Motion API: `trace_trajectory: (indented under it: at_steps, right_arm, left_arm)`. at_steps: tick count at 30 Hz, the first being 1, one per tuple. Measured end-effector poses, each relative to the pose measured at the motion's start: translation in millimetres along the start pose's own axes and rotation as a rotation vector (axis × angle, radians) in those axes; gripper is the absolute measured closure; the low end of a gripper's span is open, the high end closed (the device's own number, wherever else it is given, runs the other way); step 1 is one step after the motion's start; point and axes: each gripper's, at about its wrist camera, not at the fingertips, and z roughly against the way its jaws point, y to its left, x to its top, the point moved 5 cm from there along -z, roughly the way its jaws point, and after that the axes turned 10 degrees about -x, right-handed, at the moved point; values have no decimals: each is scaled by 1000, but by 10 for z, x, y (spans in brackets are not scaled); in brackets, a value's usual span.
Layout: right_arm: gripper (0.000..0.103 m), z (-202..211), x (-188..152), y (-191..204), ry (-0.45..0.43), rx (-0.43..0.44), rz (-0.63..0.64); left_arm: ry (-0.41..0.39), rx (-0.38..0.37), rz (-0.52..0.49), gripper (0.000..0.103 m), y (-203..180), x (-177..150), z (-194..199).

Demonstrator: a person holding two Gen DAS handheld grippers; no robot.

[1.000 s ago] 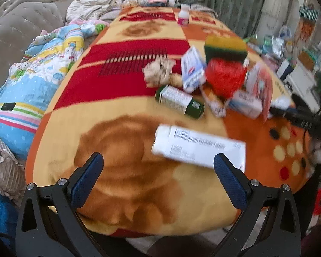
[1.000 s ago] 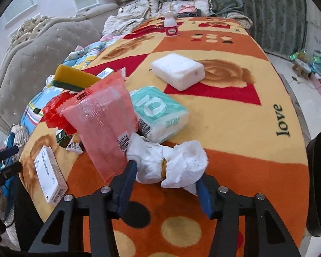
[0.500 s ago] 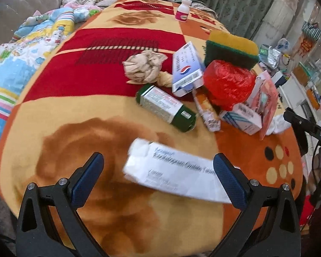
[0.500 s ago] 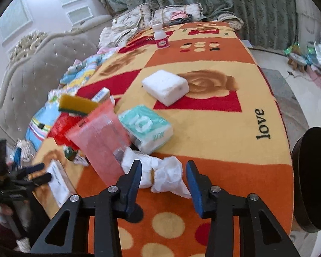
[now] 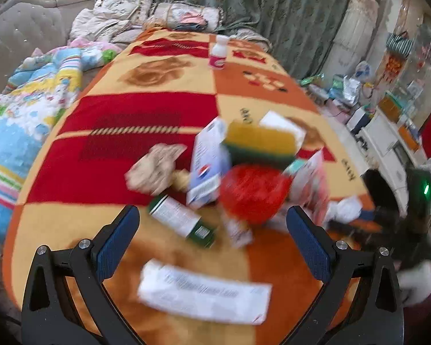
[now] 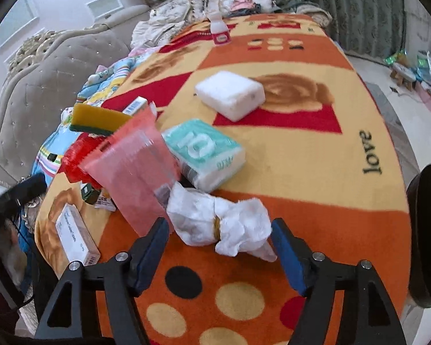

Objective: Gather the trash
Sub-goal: 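Grasp the crumpled white tissue with the right tool while the left tool grasps the red plastic bag, then carry both items over the black bin and open both tools to drop them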

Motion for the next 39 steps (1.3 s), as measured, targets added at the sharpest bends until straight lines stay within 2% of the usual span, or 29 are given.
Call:
trace_trajectory:
  at_steps: [4,5,6,8,10,11,12,14,17,21,29,33,39]
  right_arm:
    - [32,-69,-38,40,3,-6,13]
    - [32,-85,-42,52,3,-5,15]
    - [32,-109,-45,63,2,-10,18]
    - [32,-146,-37,71,-17,-28,22]
    - [34,-160,-20,69,-40,-31,22]
    - [39,-160,-14,73,-48,-30,26]
    - [49,-155,-13,80,-52,-28,32]
    - [53,-125,-21,80,-58,-20,41]
    - [56,1,-39,-6,-76,-10,24]
    - [56,241,4,-185,-112,-6,-7]
    - [56,609,64,-597,-174,-64,-49]
    - [56,758,24,-942,-199,-129,-88]
    - [56,819,-153,-1622,-167,-220,-194]
  left_arm:
    - [-7,2,-46,1,-124,181,-239]
    - [-6,-4,-49,5,-142,192,-278]
    - [6,-13,-52,13,-160,200,-339]
    - [59,-30,-59,57,-203,165,-456]
    - [92,-55,-57,72,-216,109,-533]
    - [93,-60,-50,73,-210,100,-537]
    - [95,-67,-42,76,-205,97,-521]
    - [103,-88,-27,84,-221,91,-473]
    - [95,-118,-18,86,-306,107,-278]
    - [70,-148,-60,87,-473,178,23]
    - [10,-309,-102,87,-1109,451,393]
    - [19,-371,-149,87,-1569,516,288]
    - [84,-460,-182,87,-2288,455,-223]
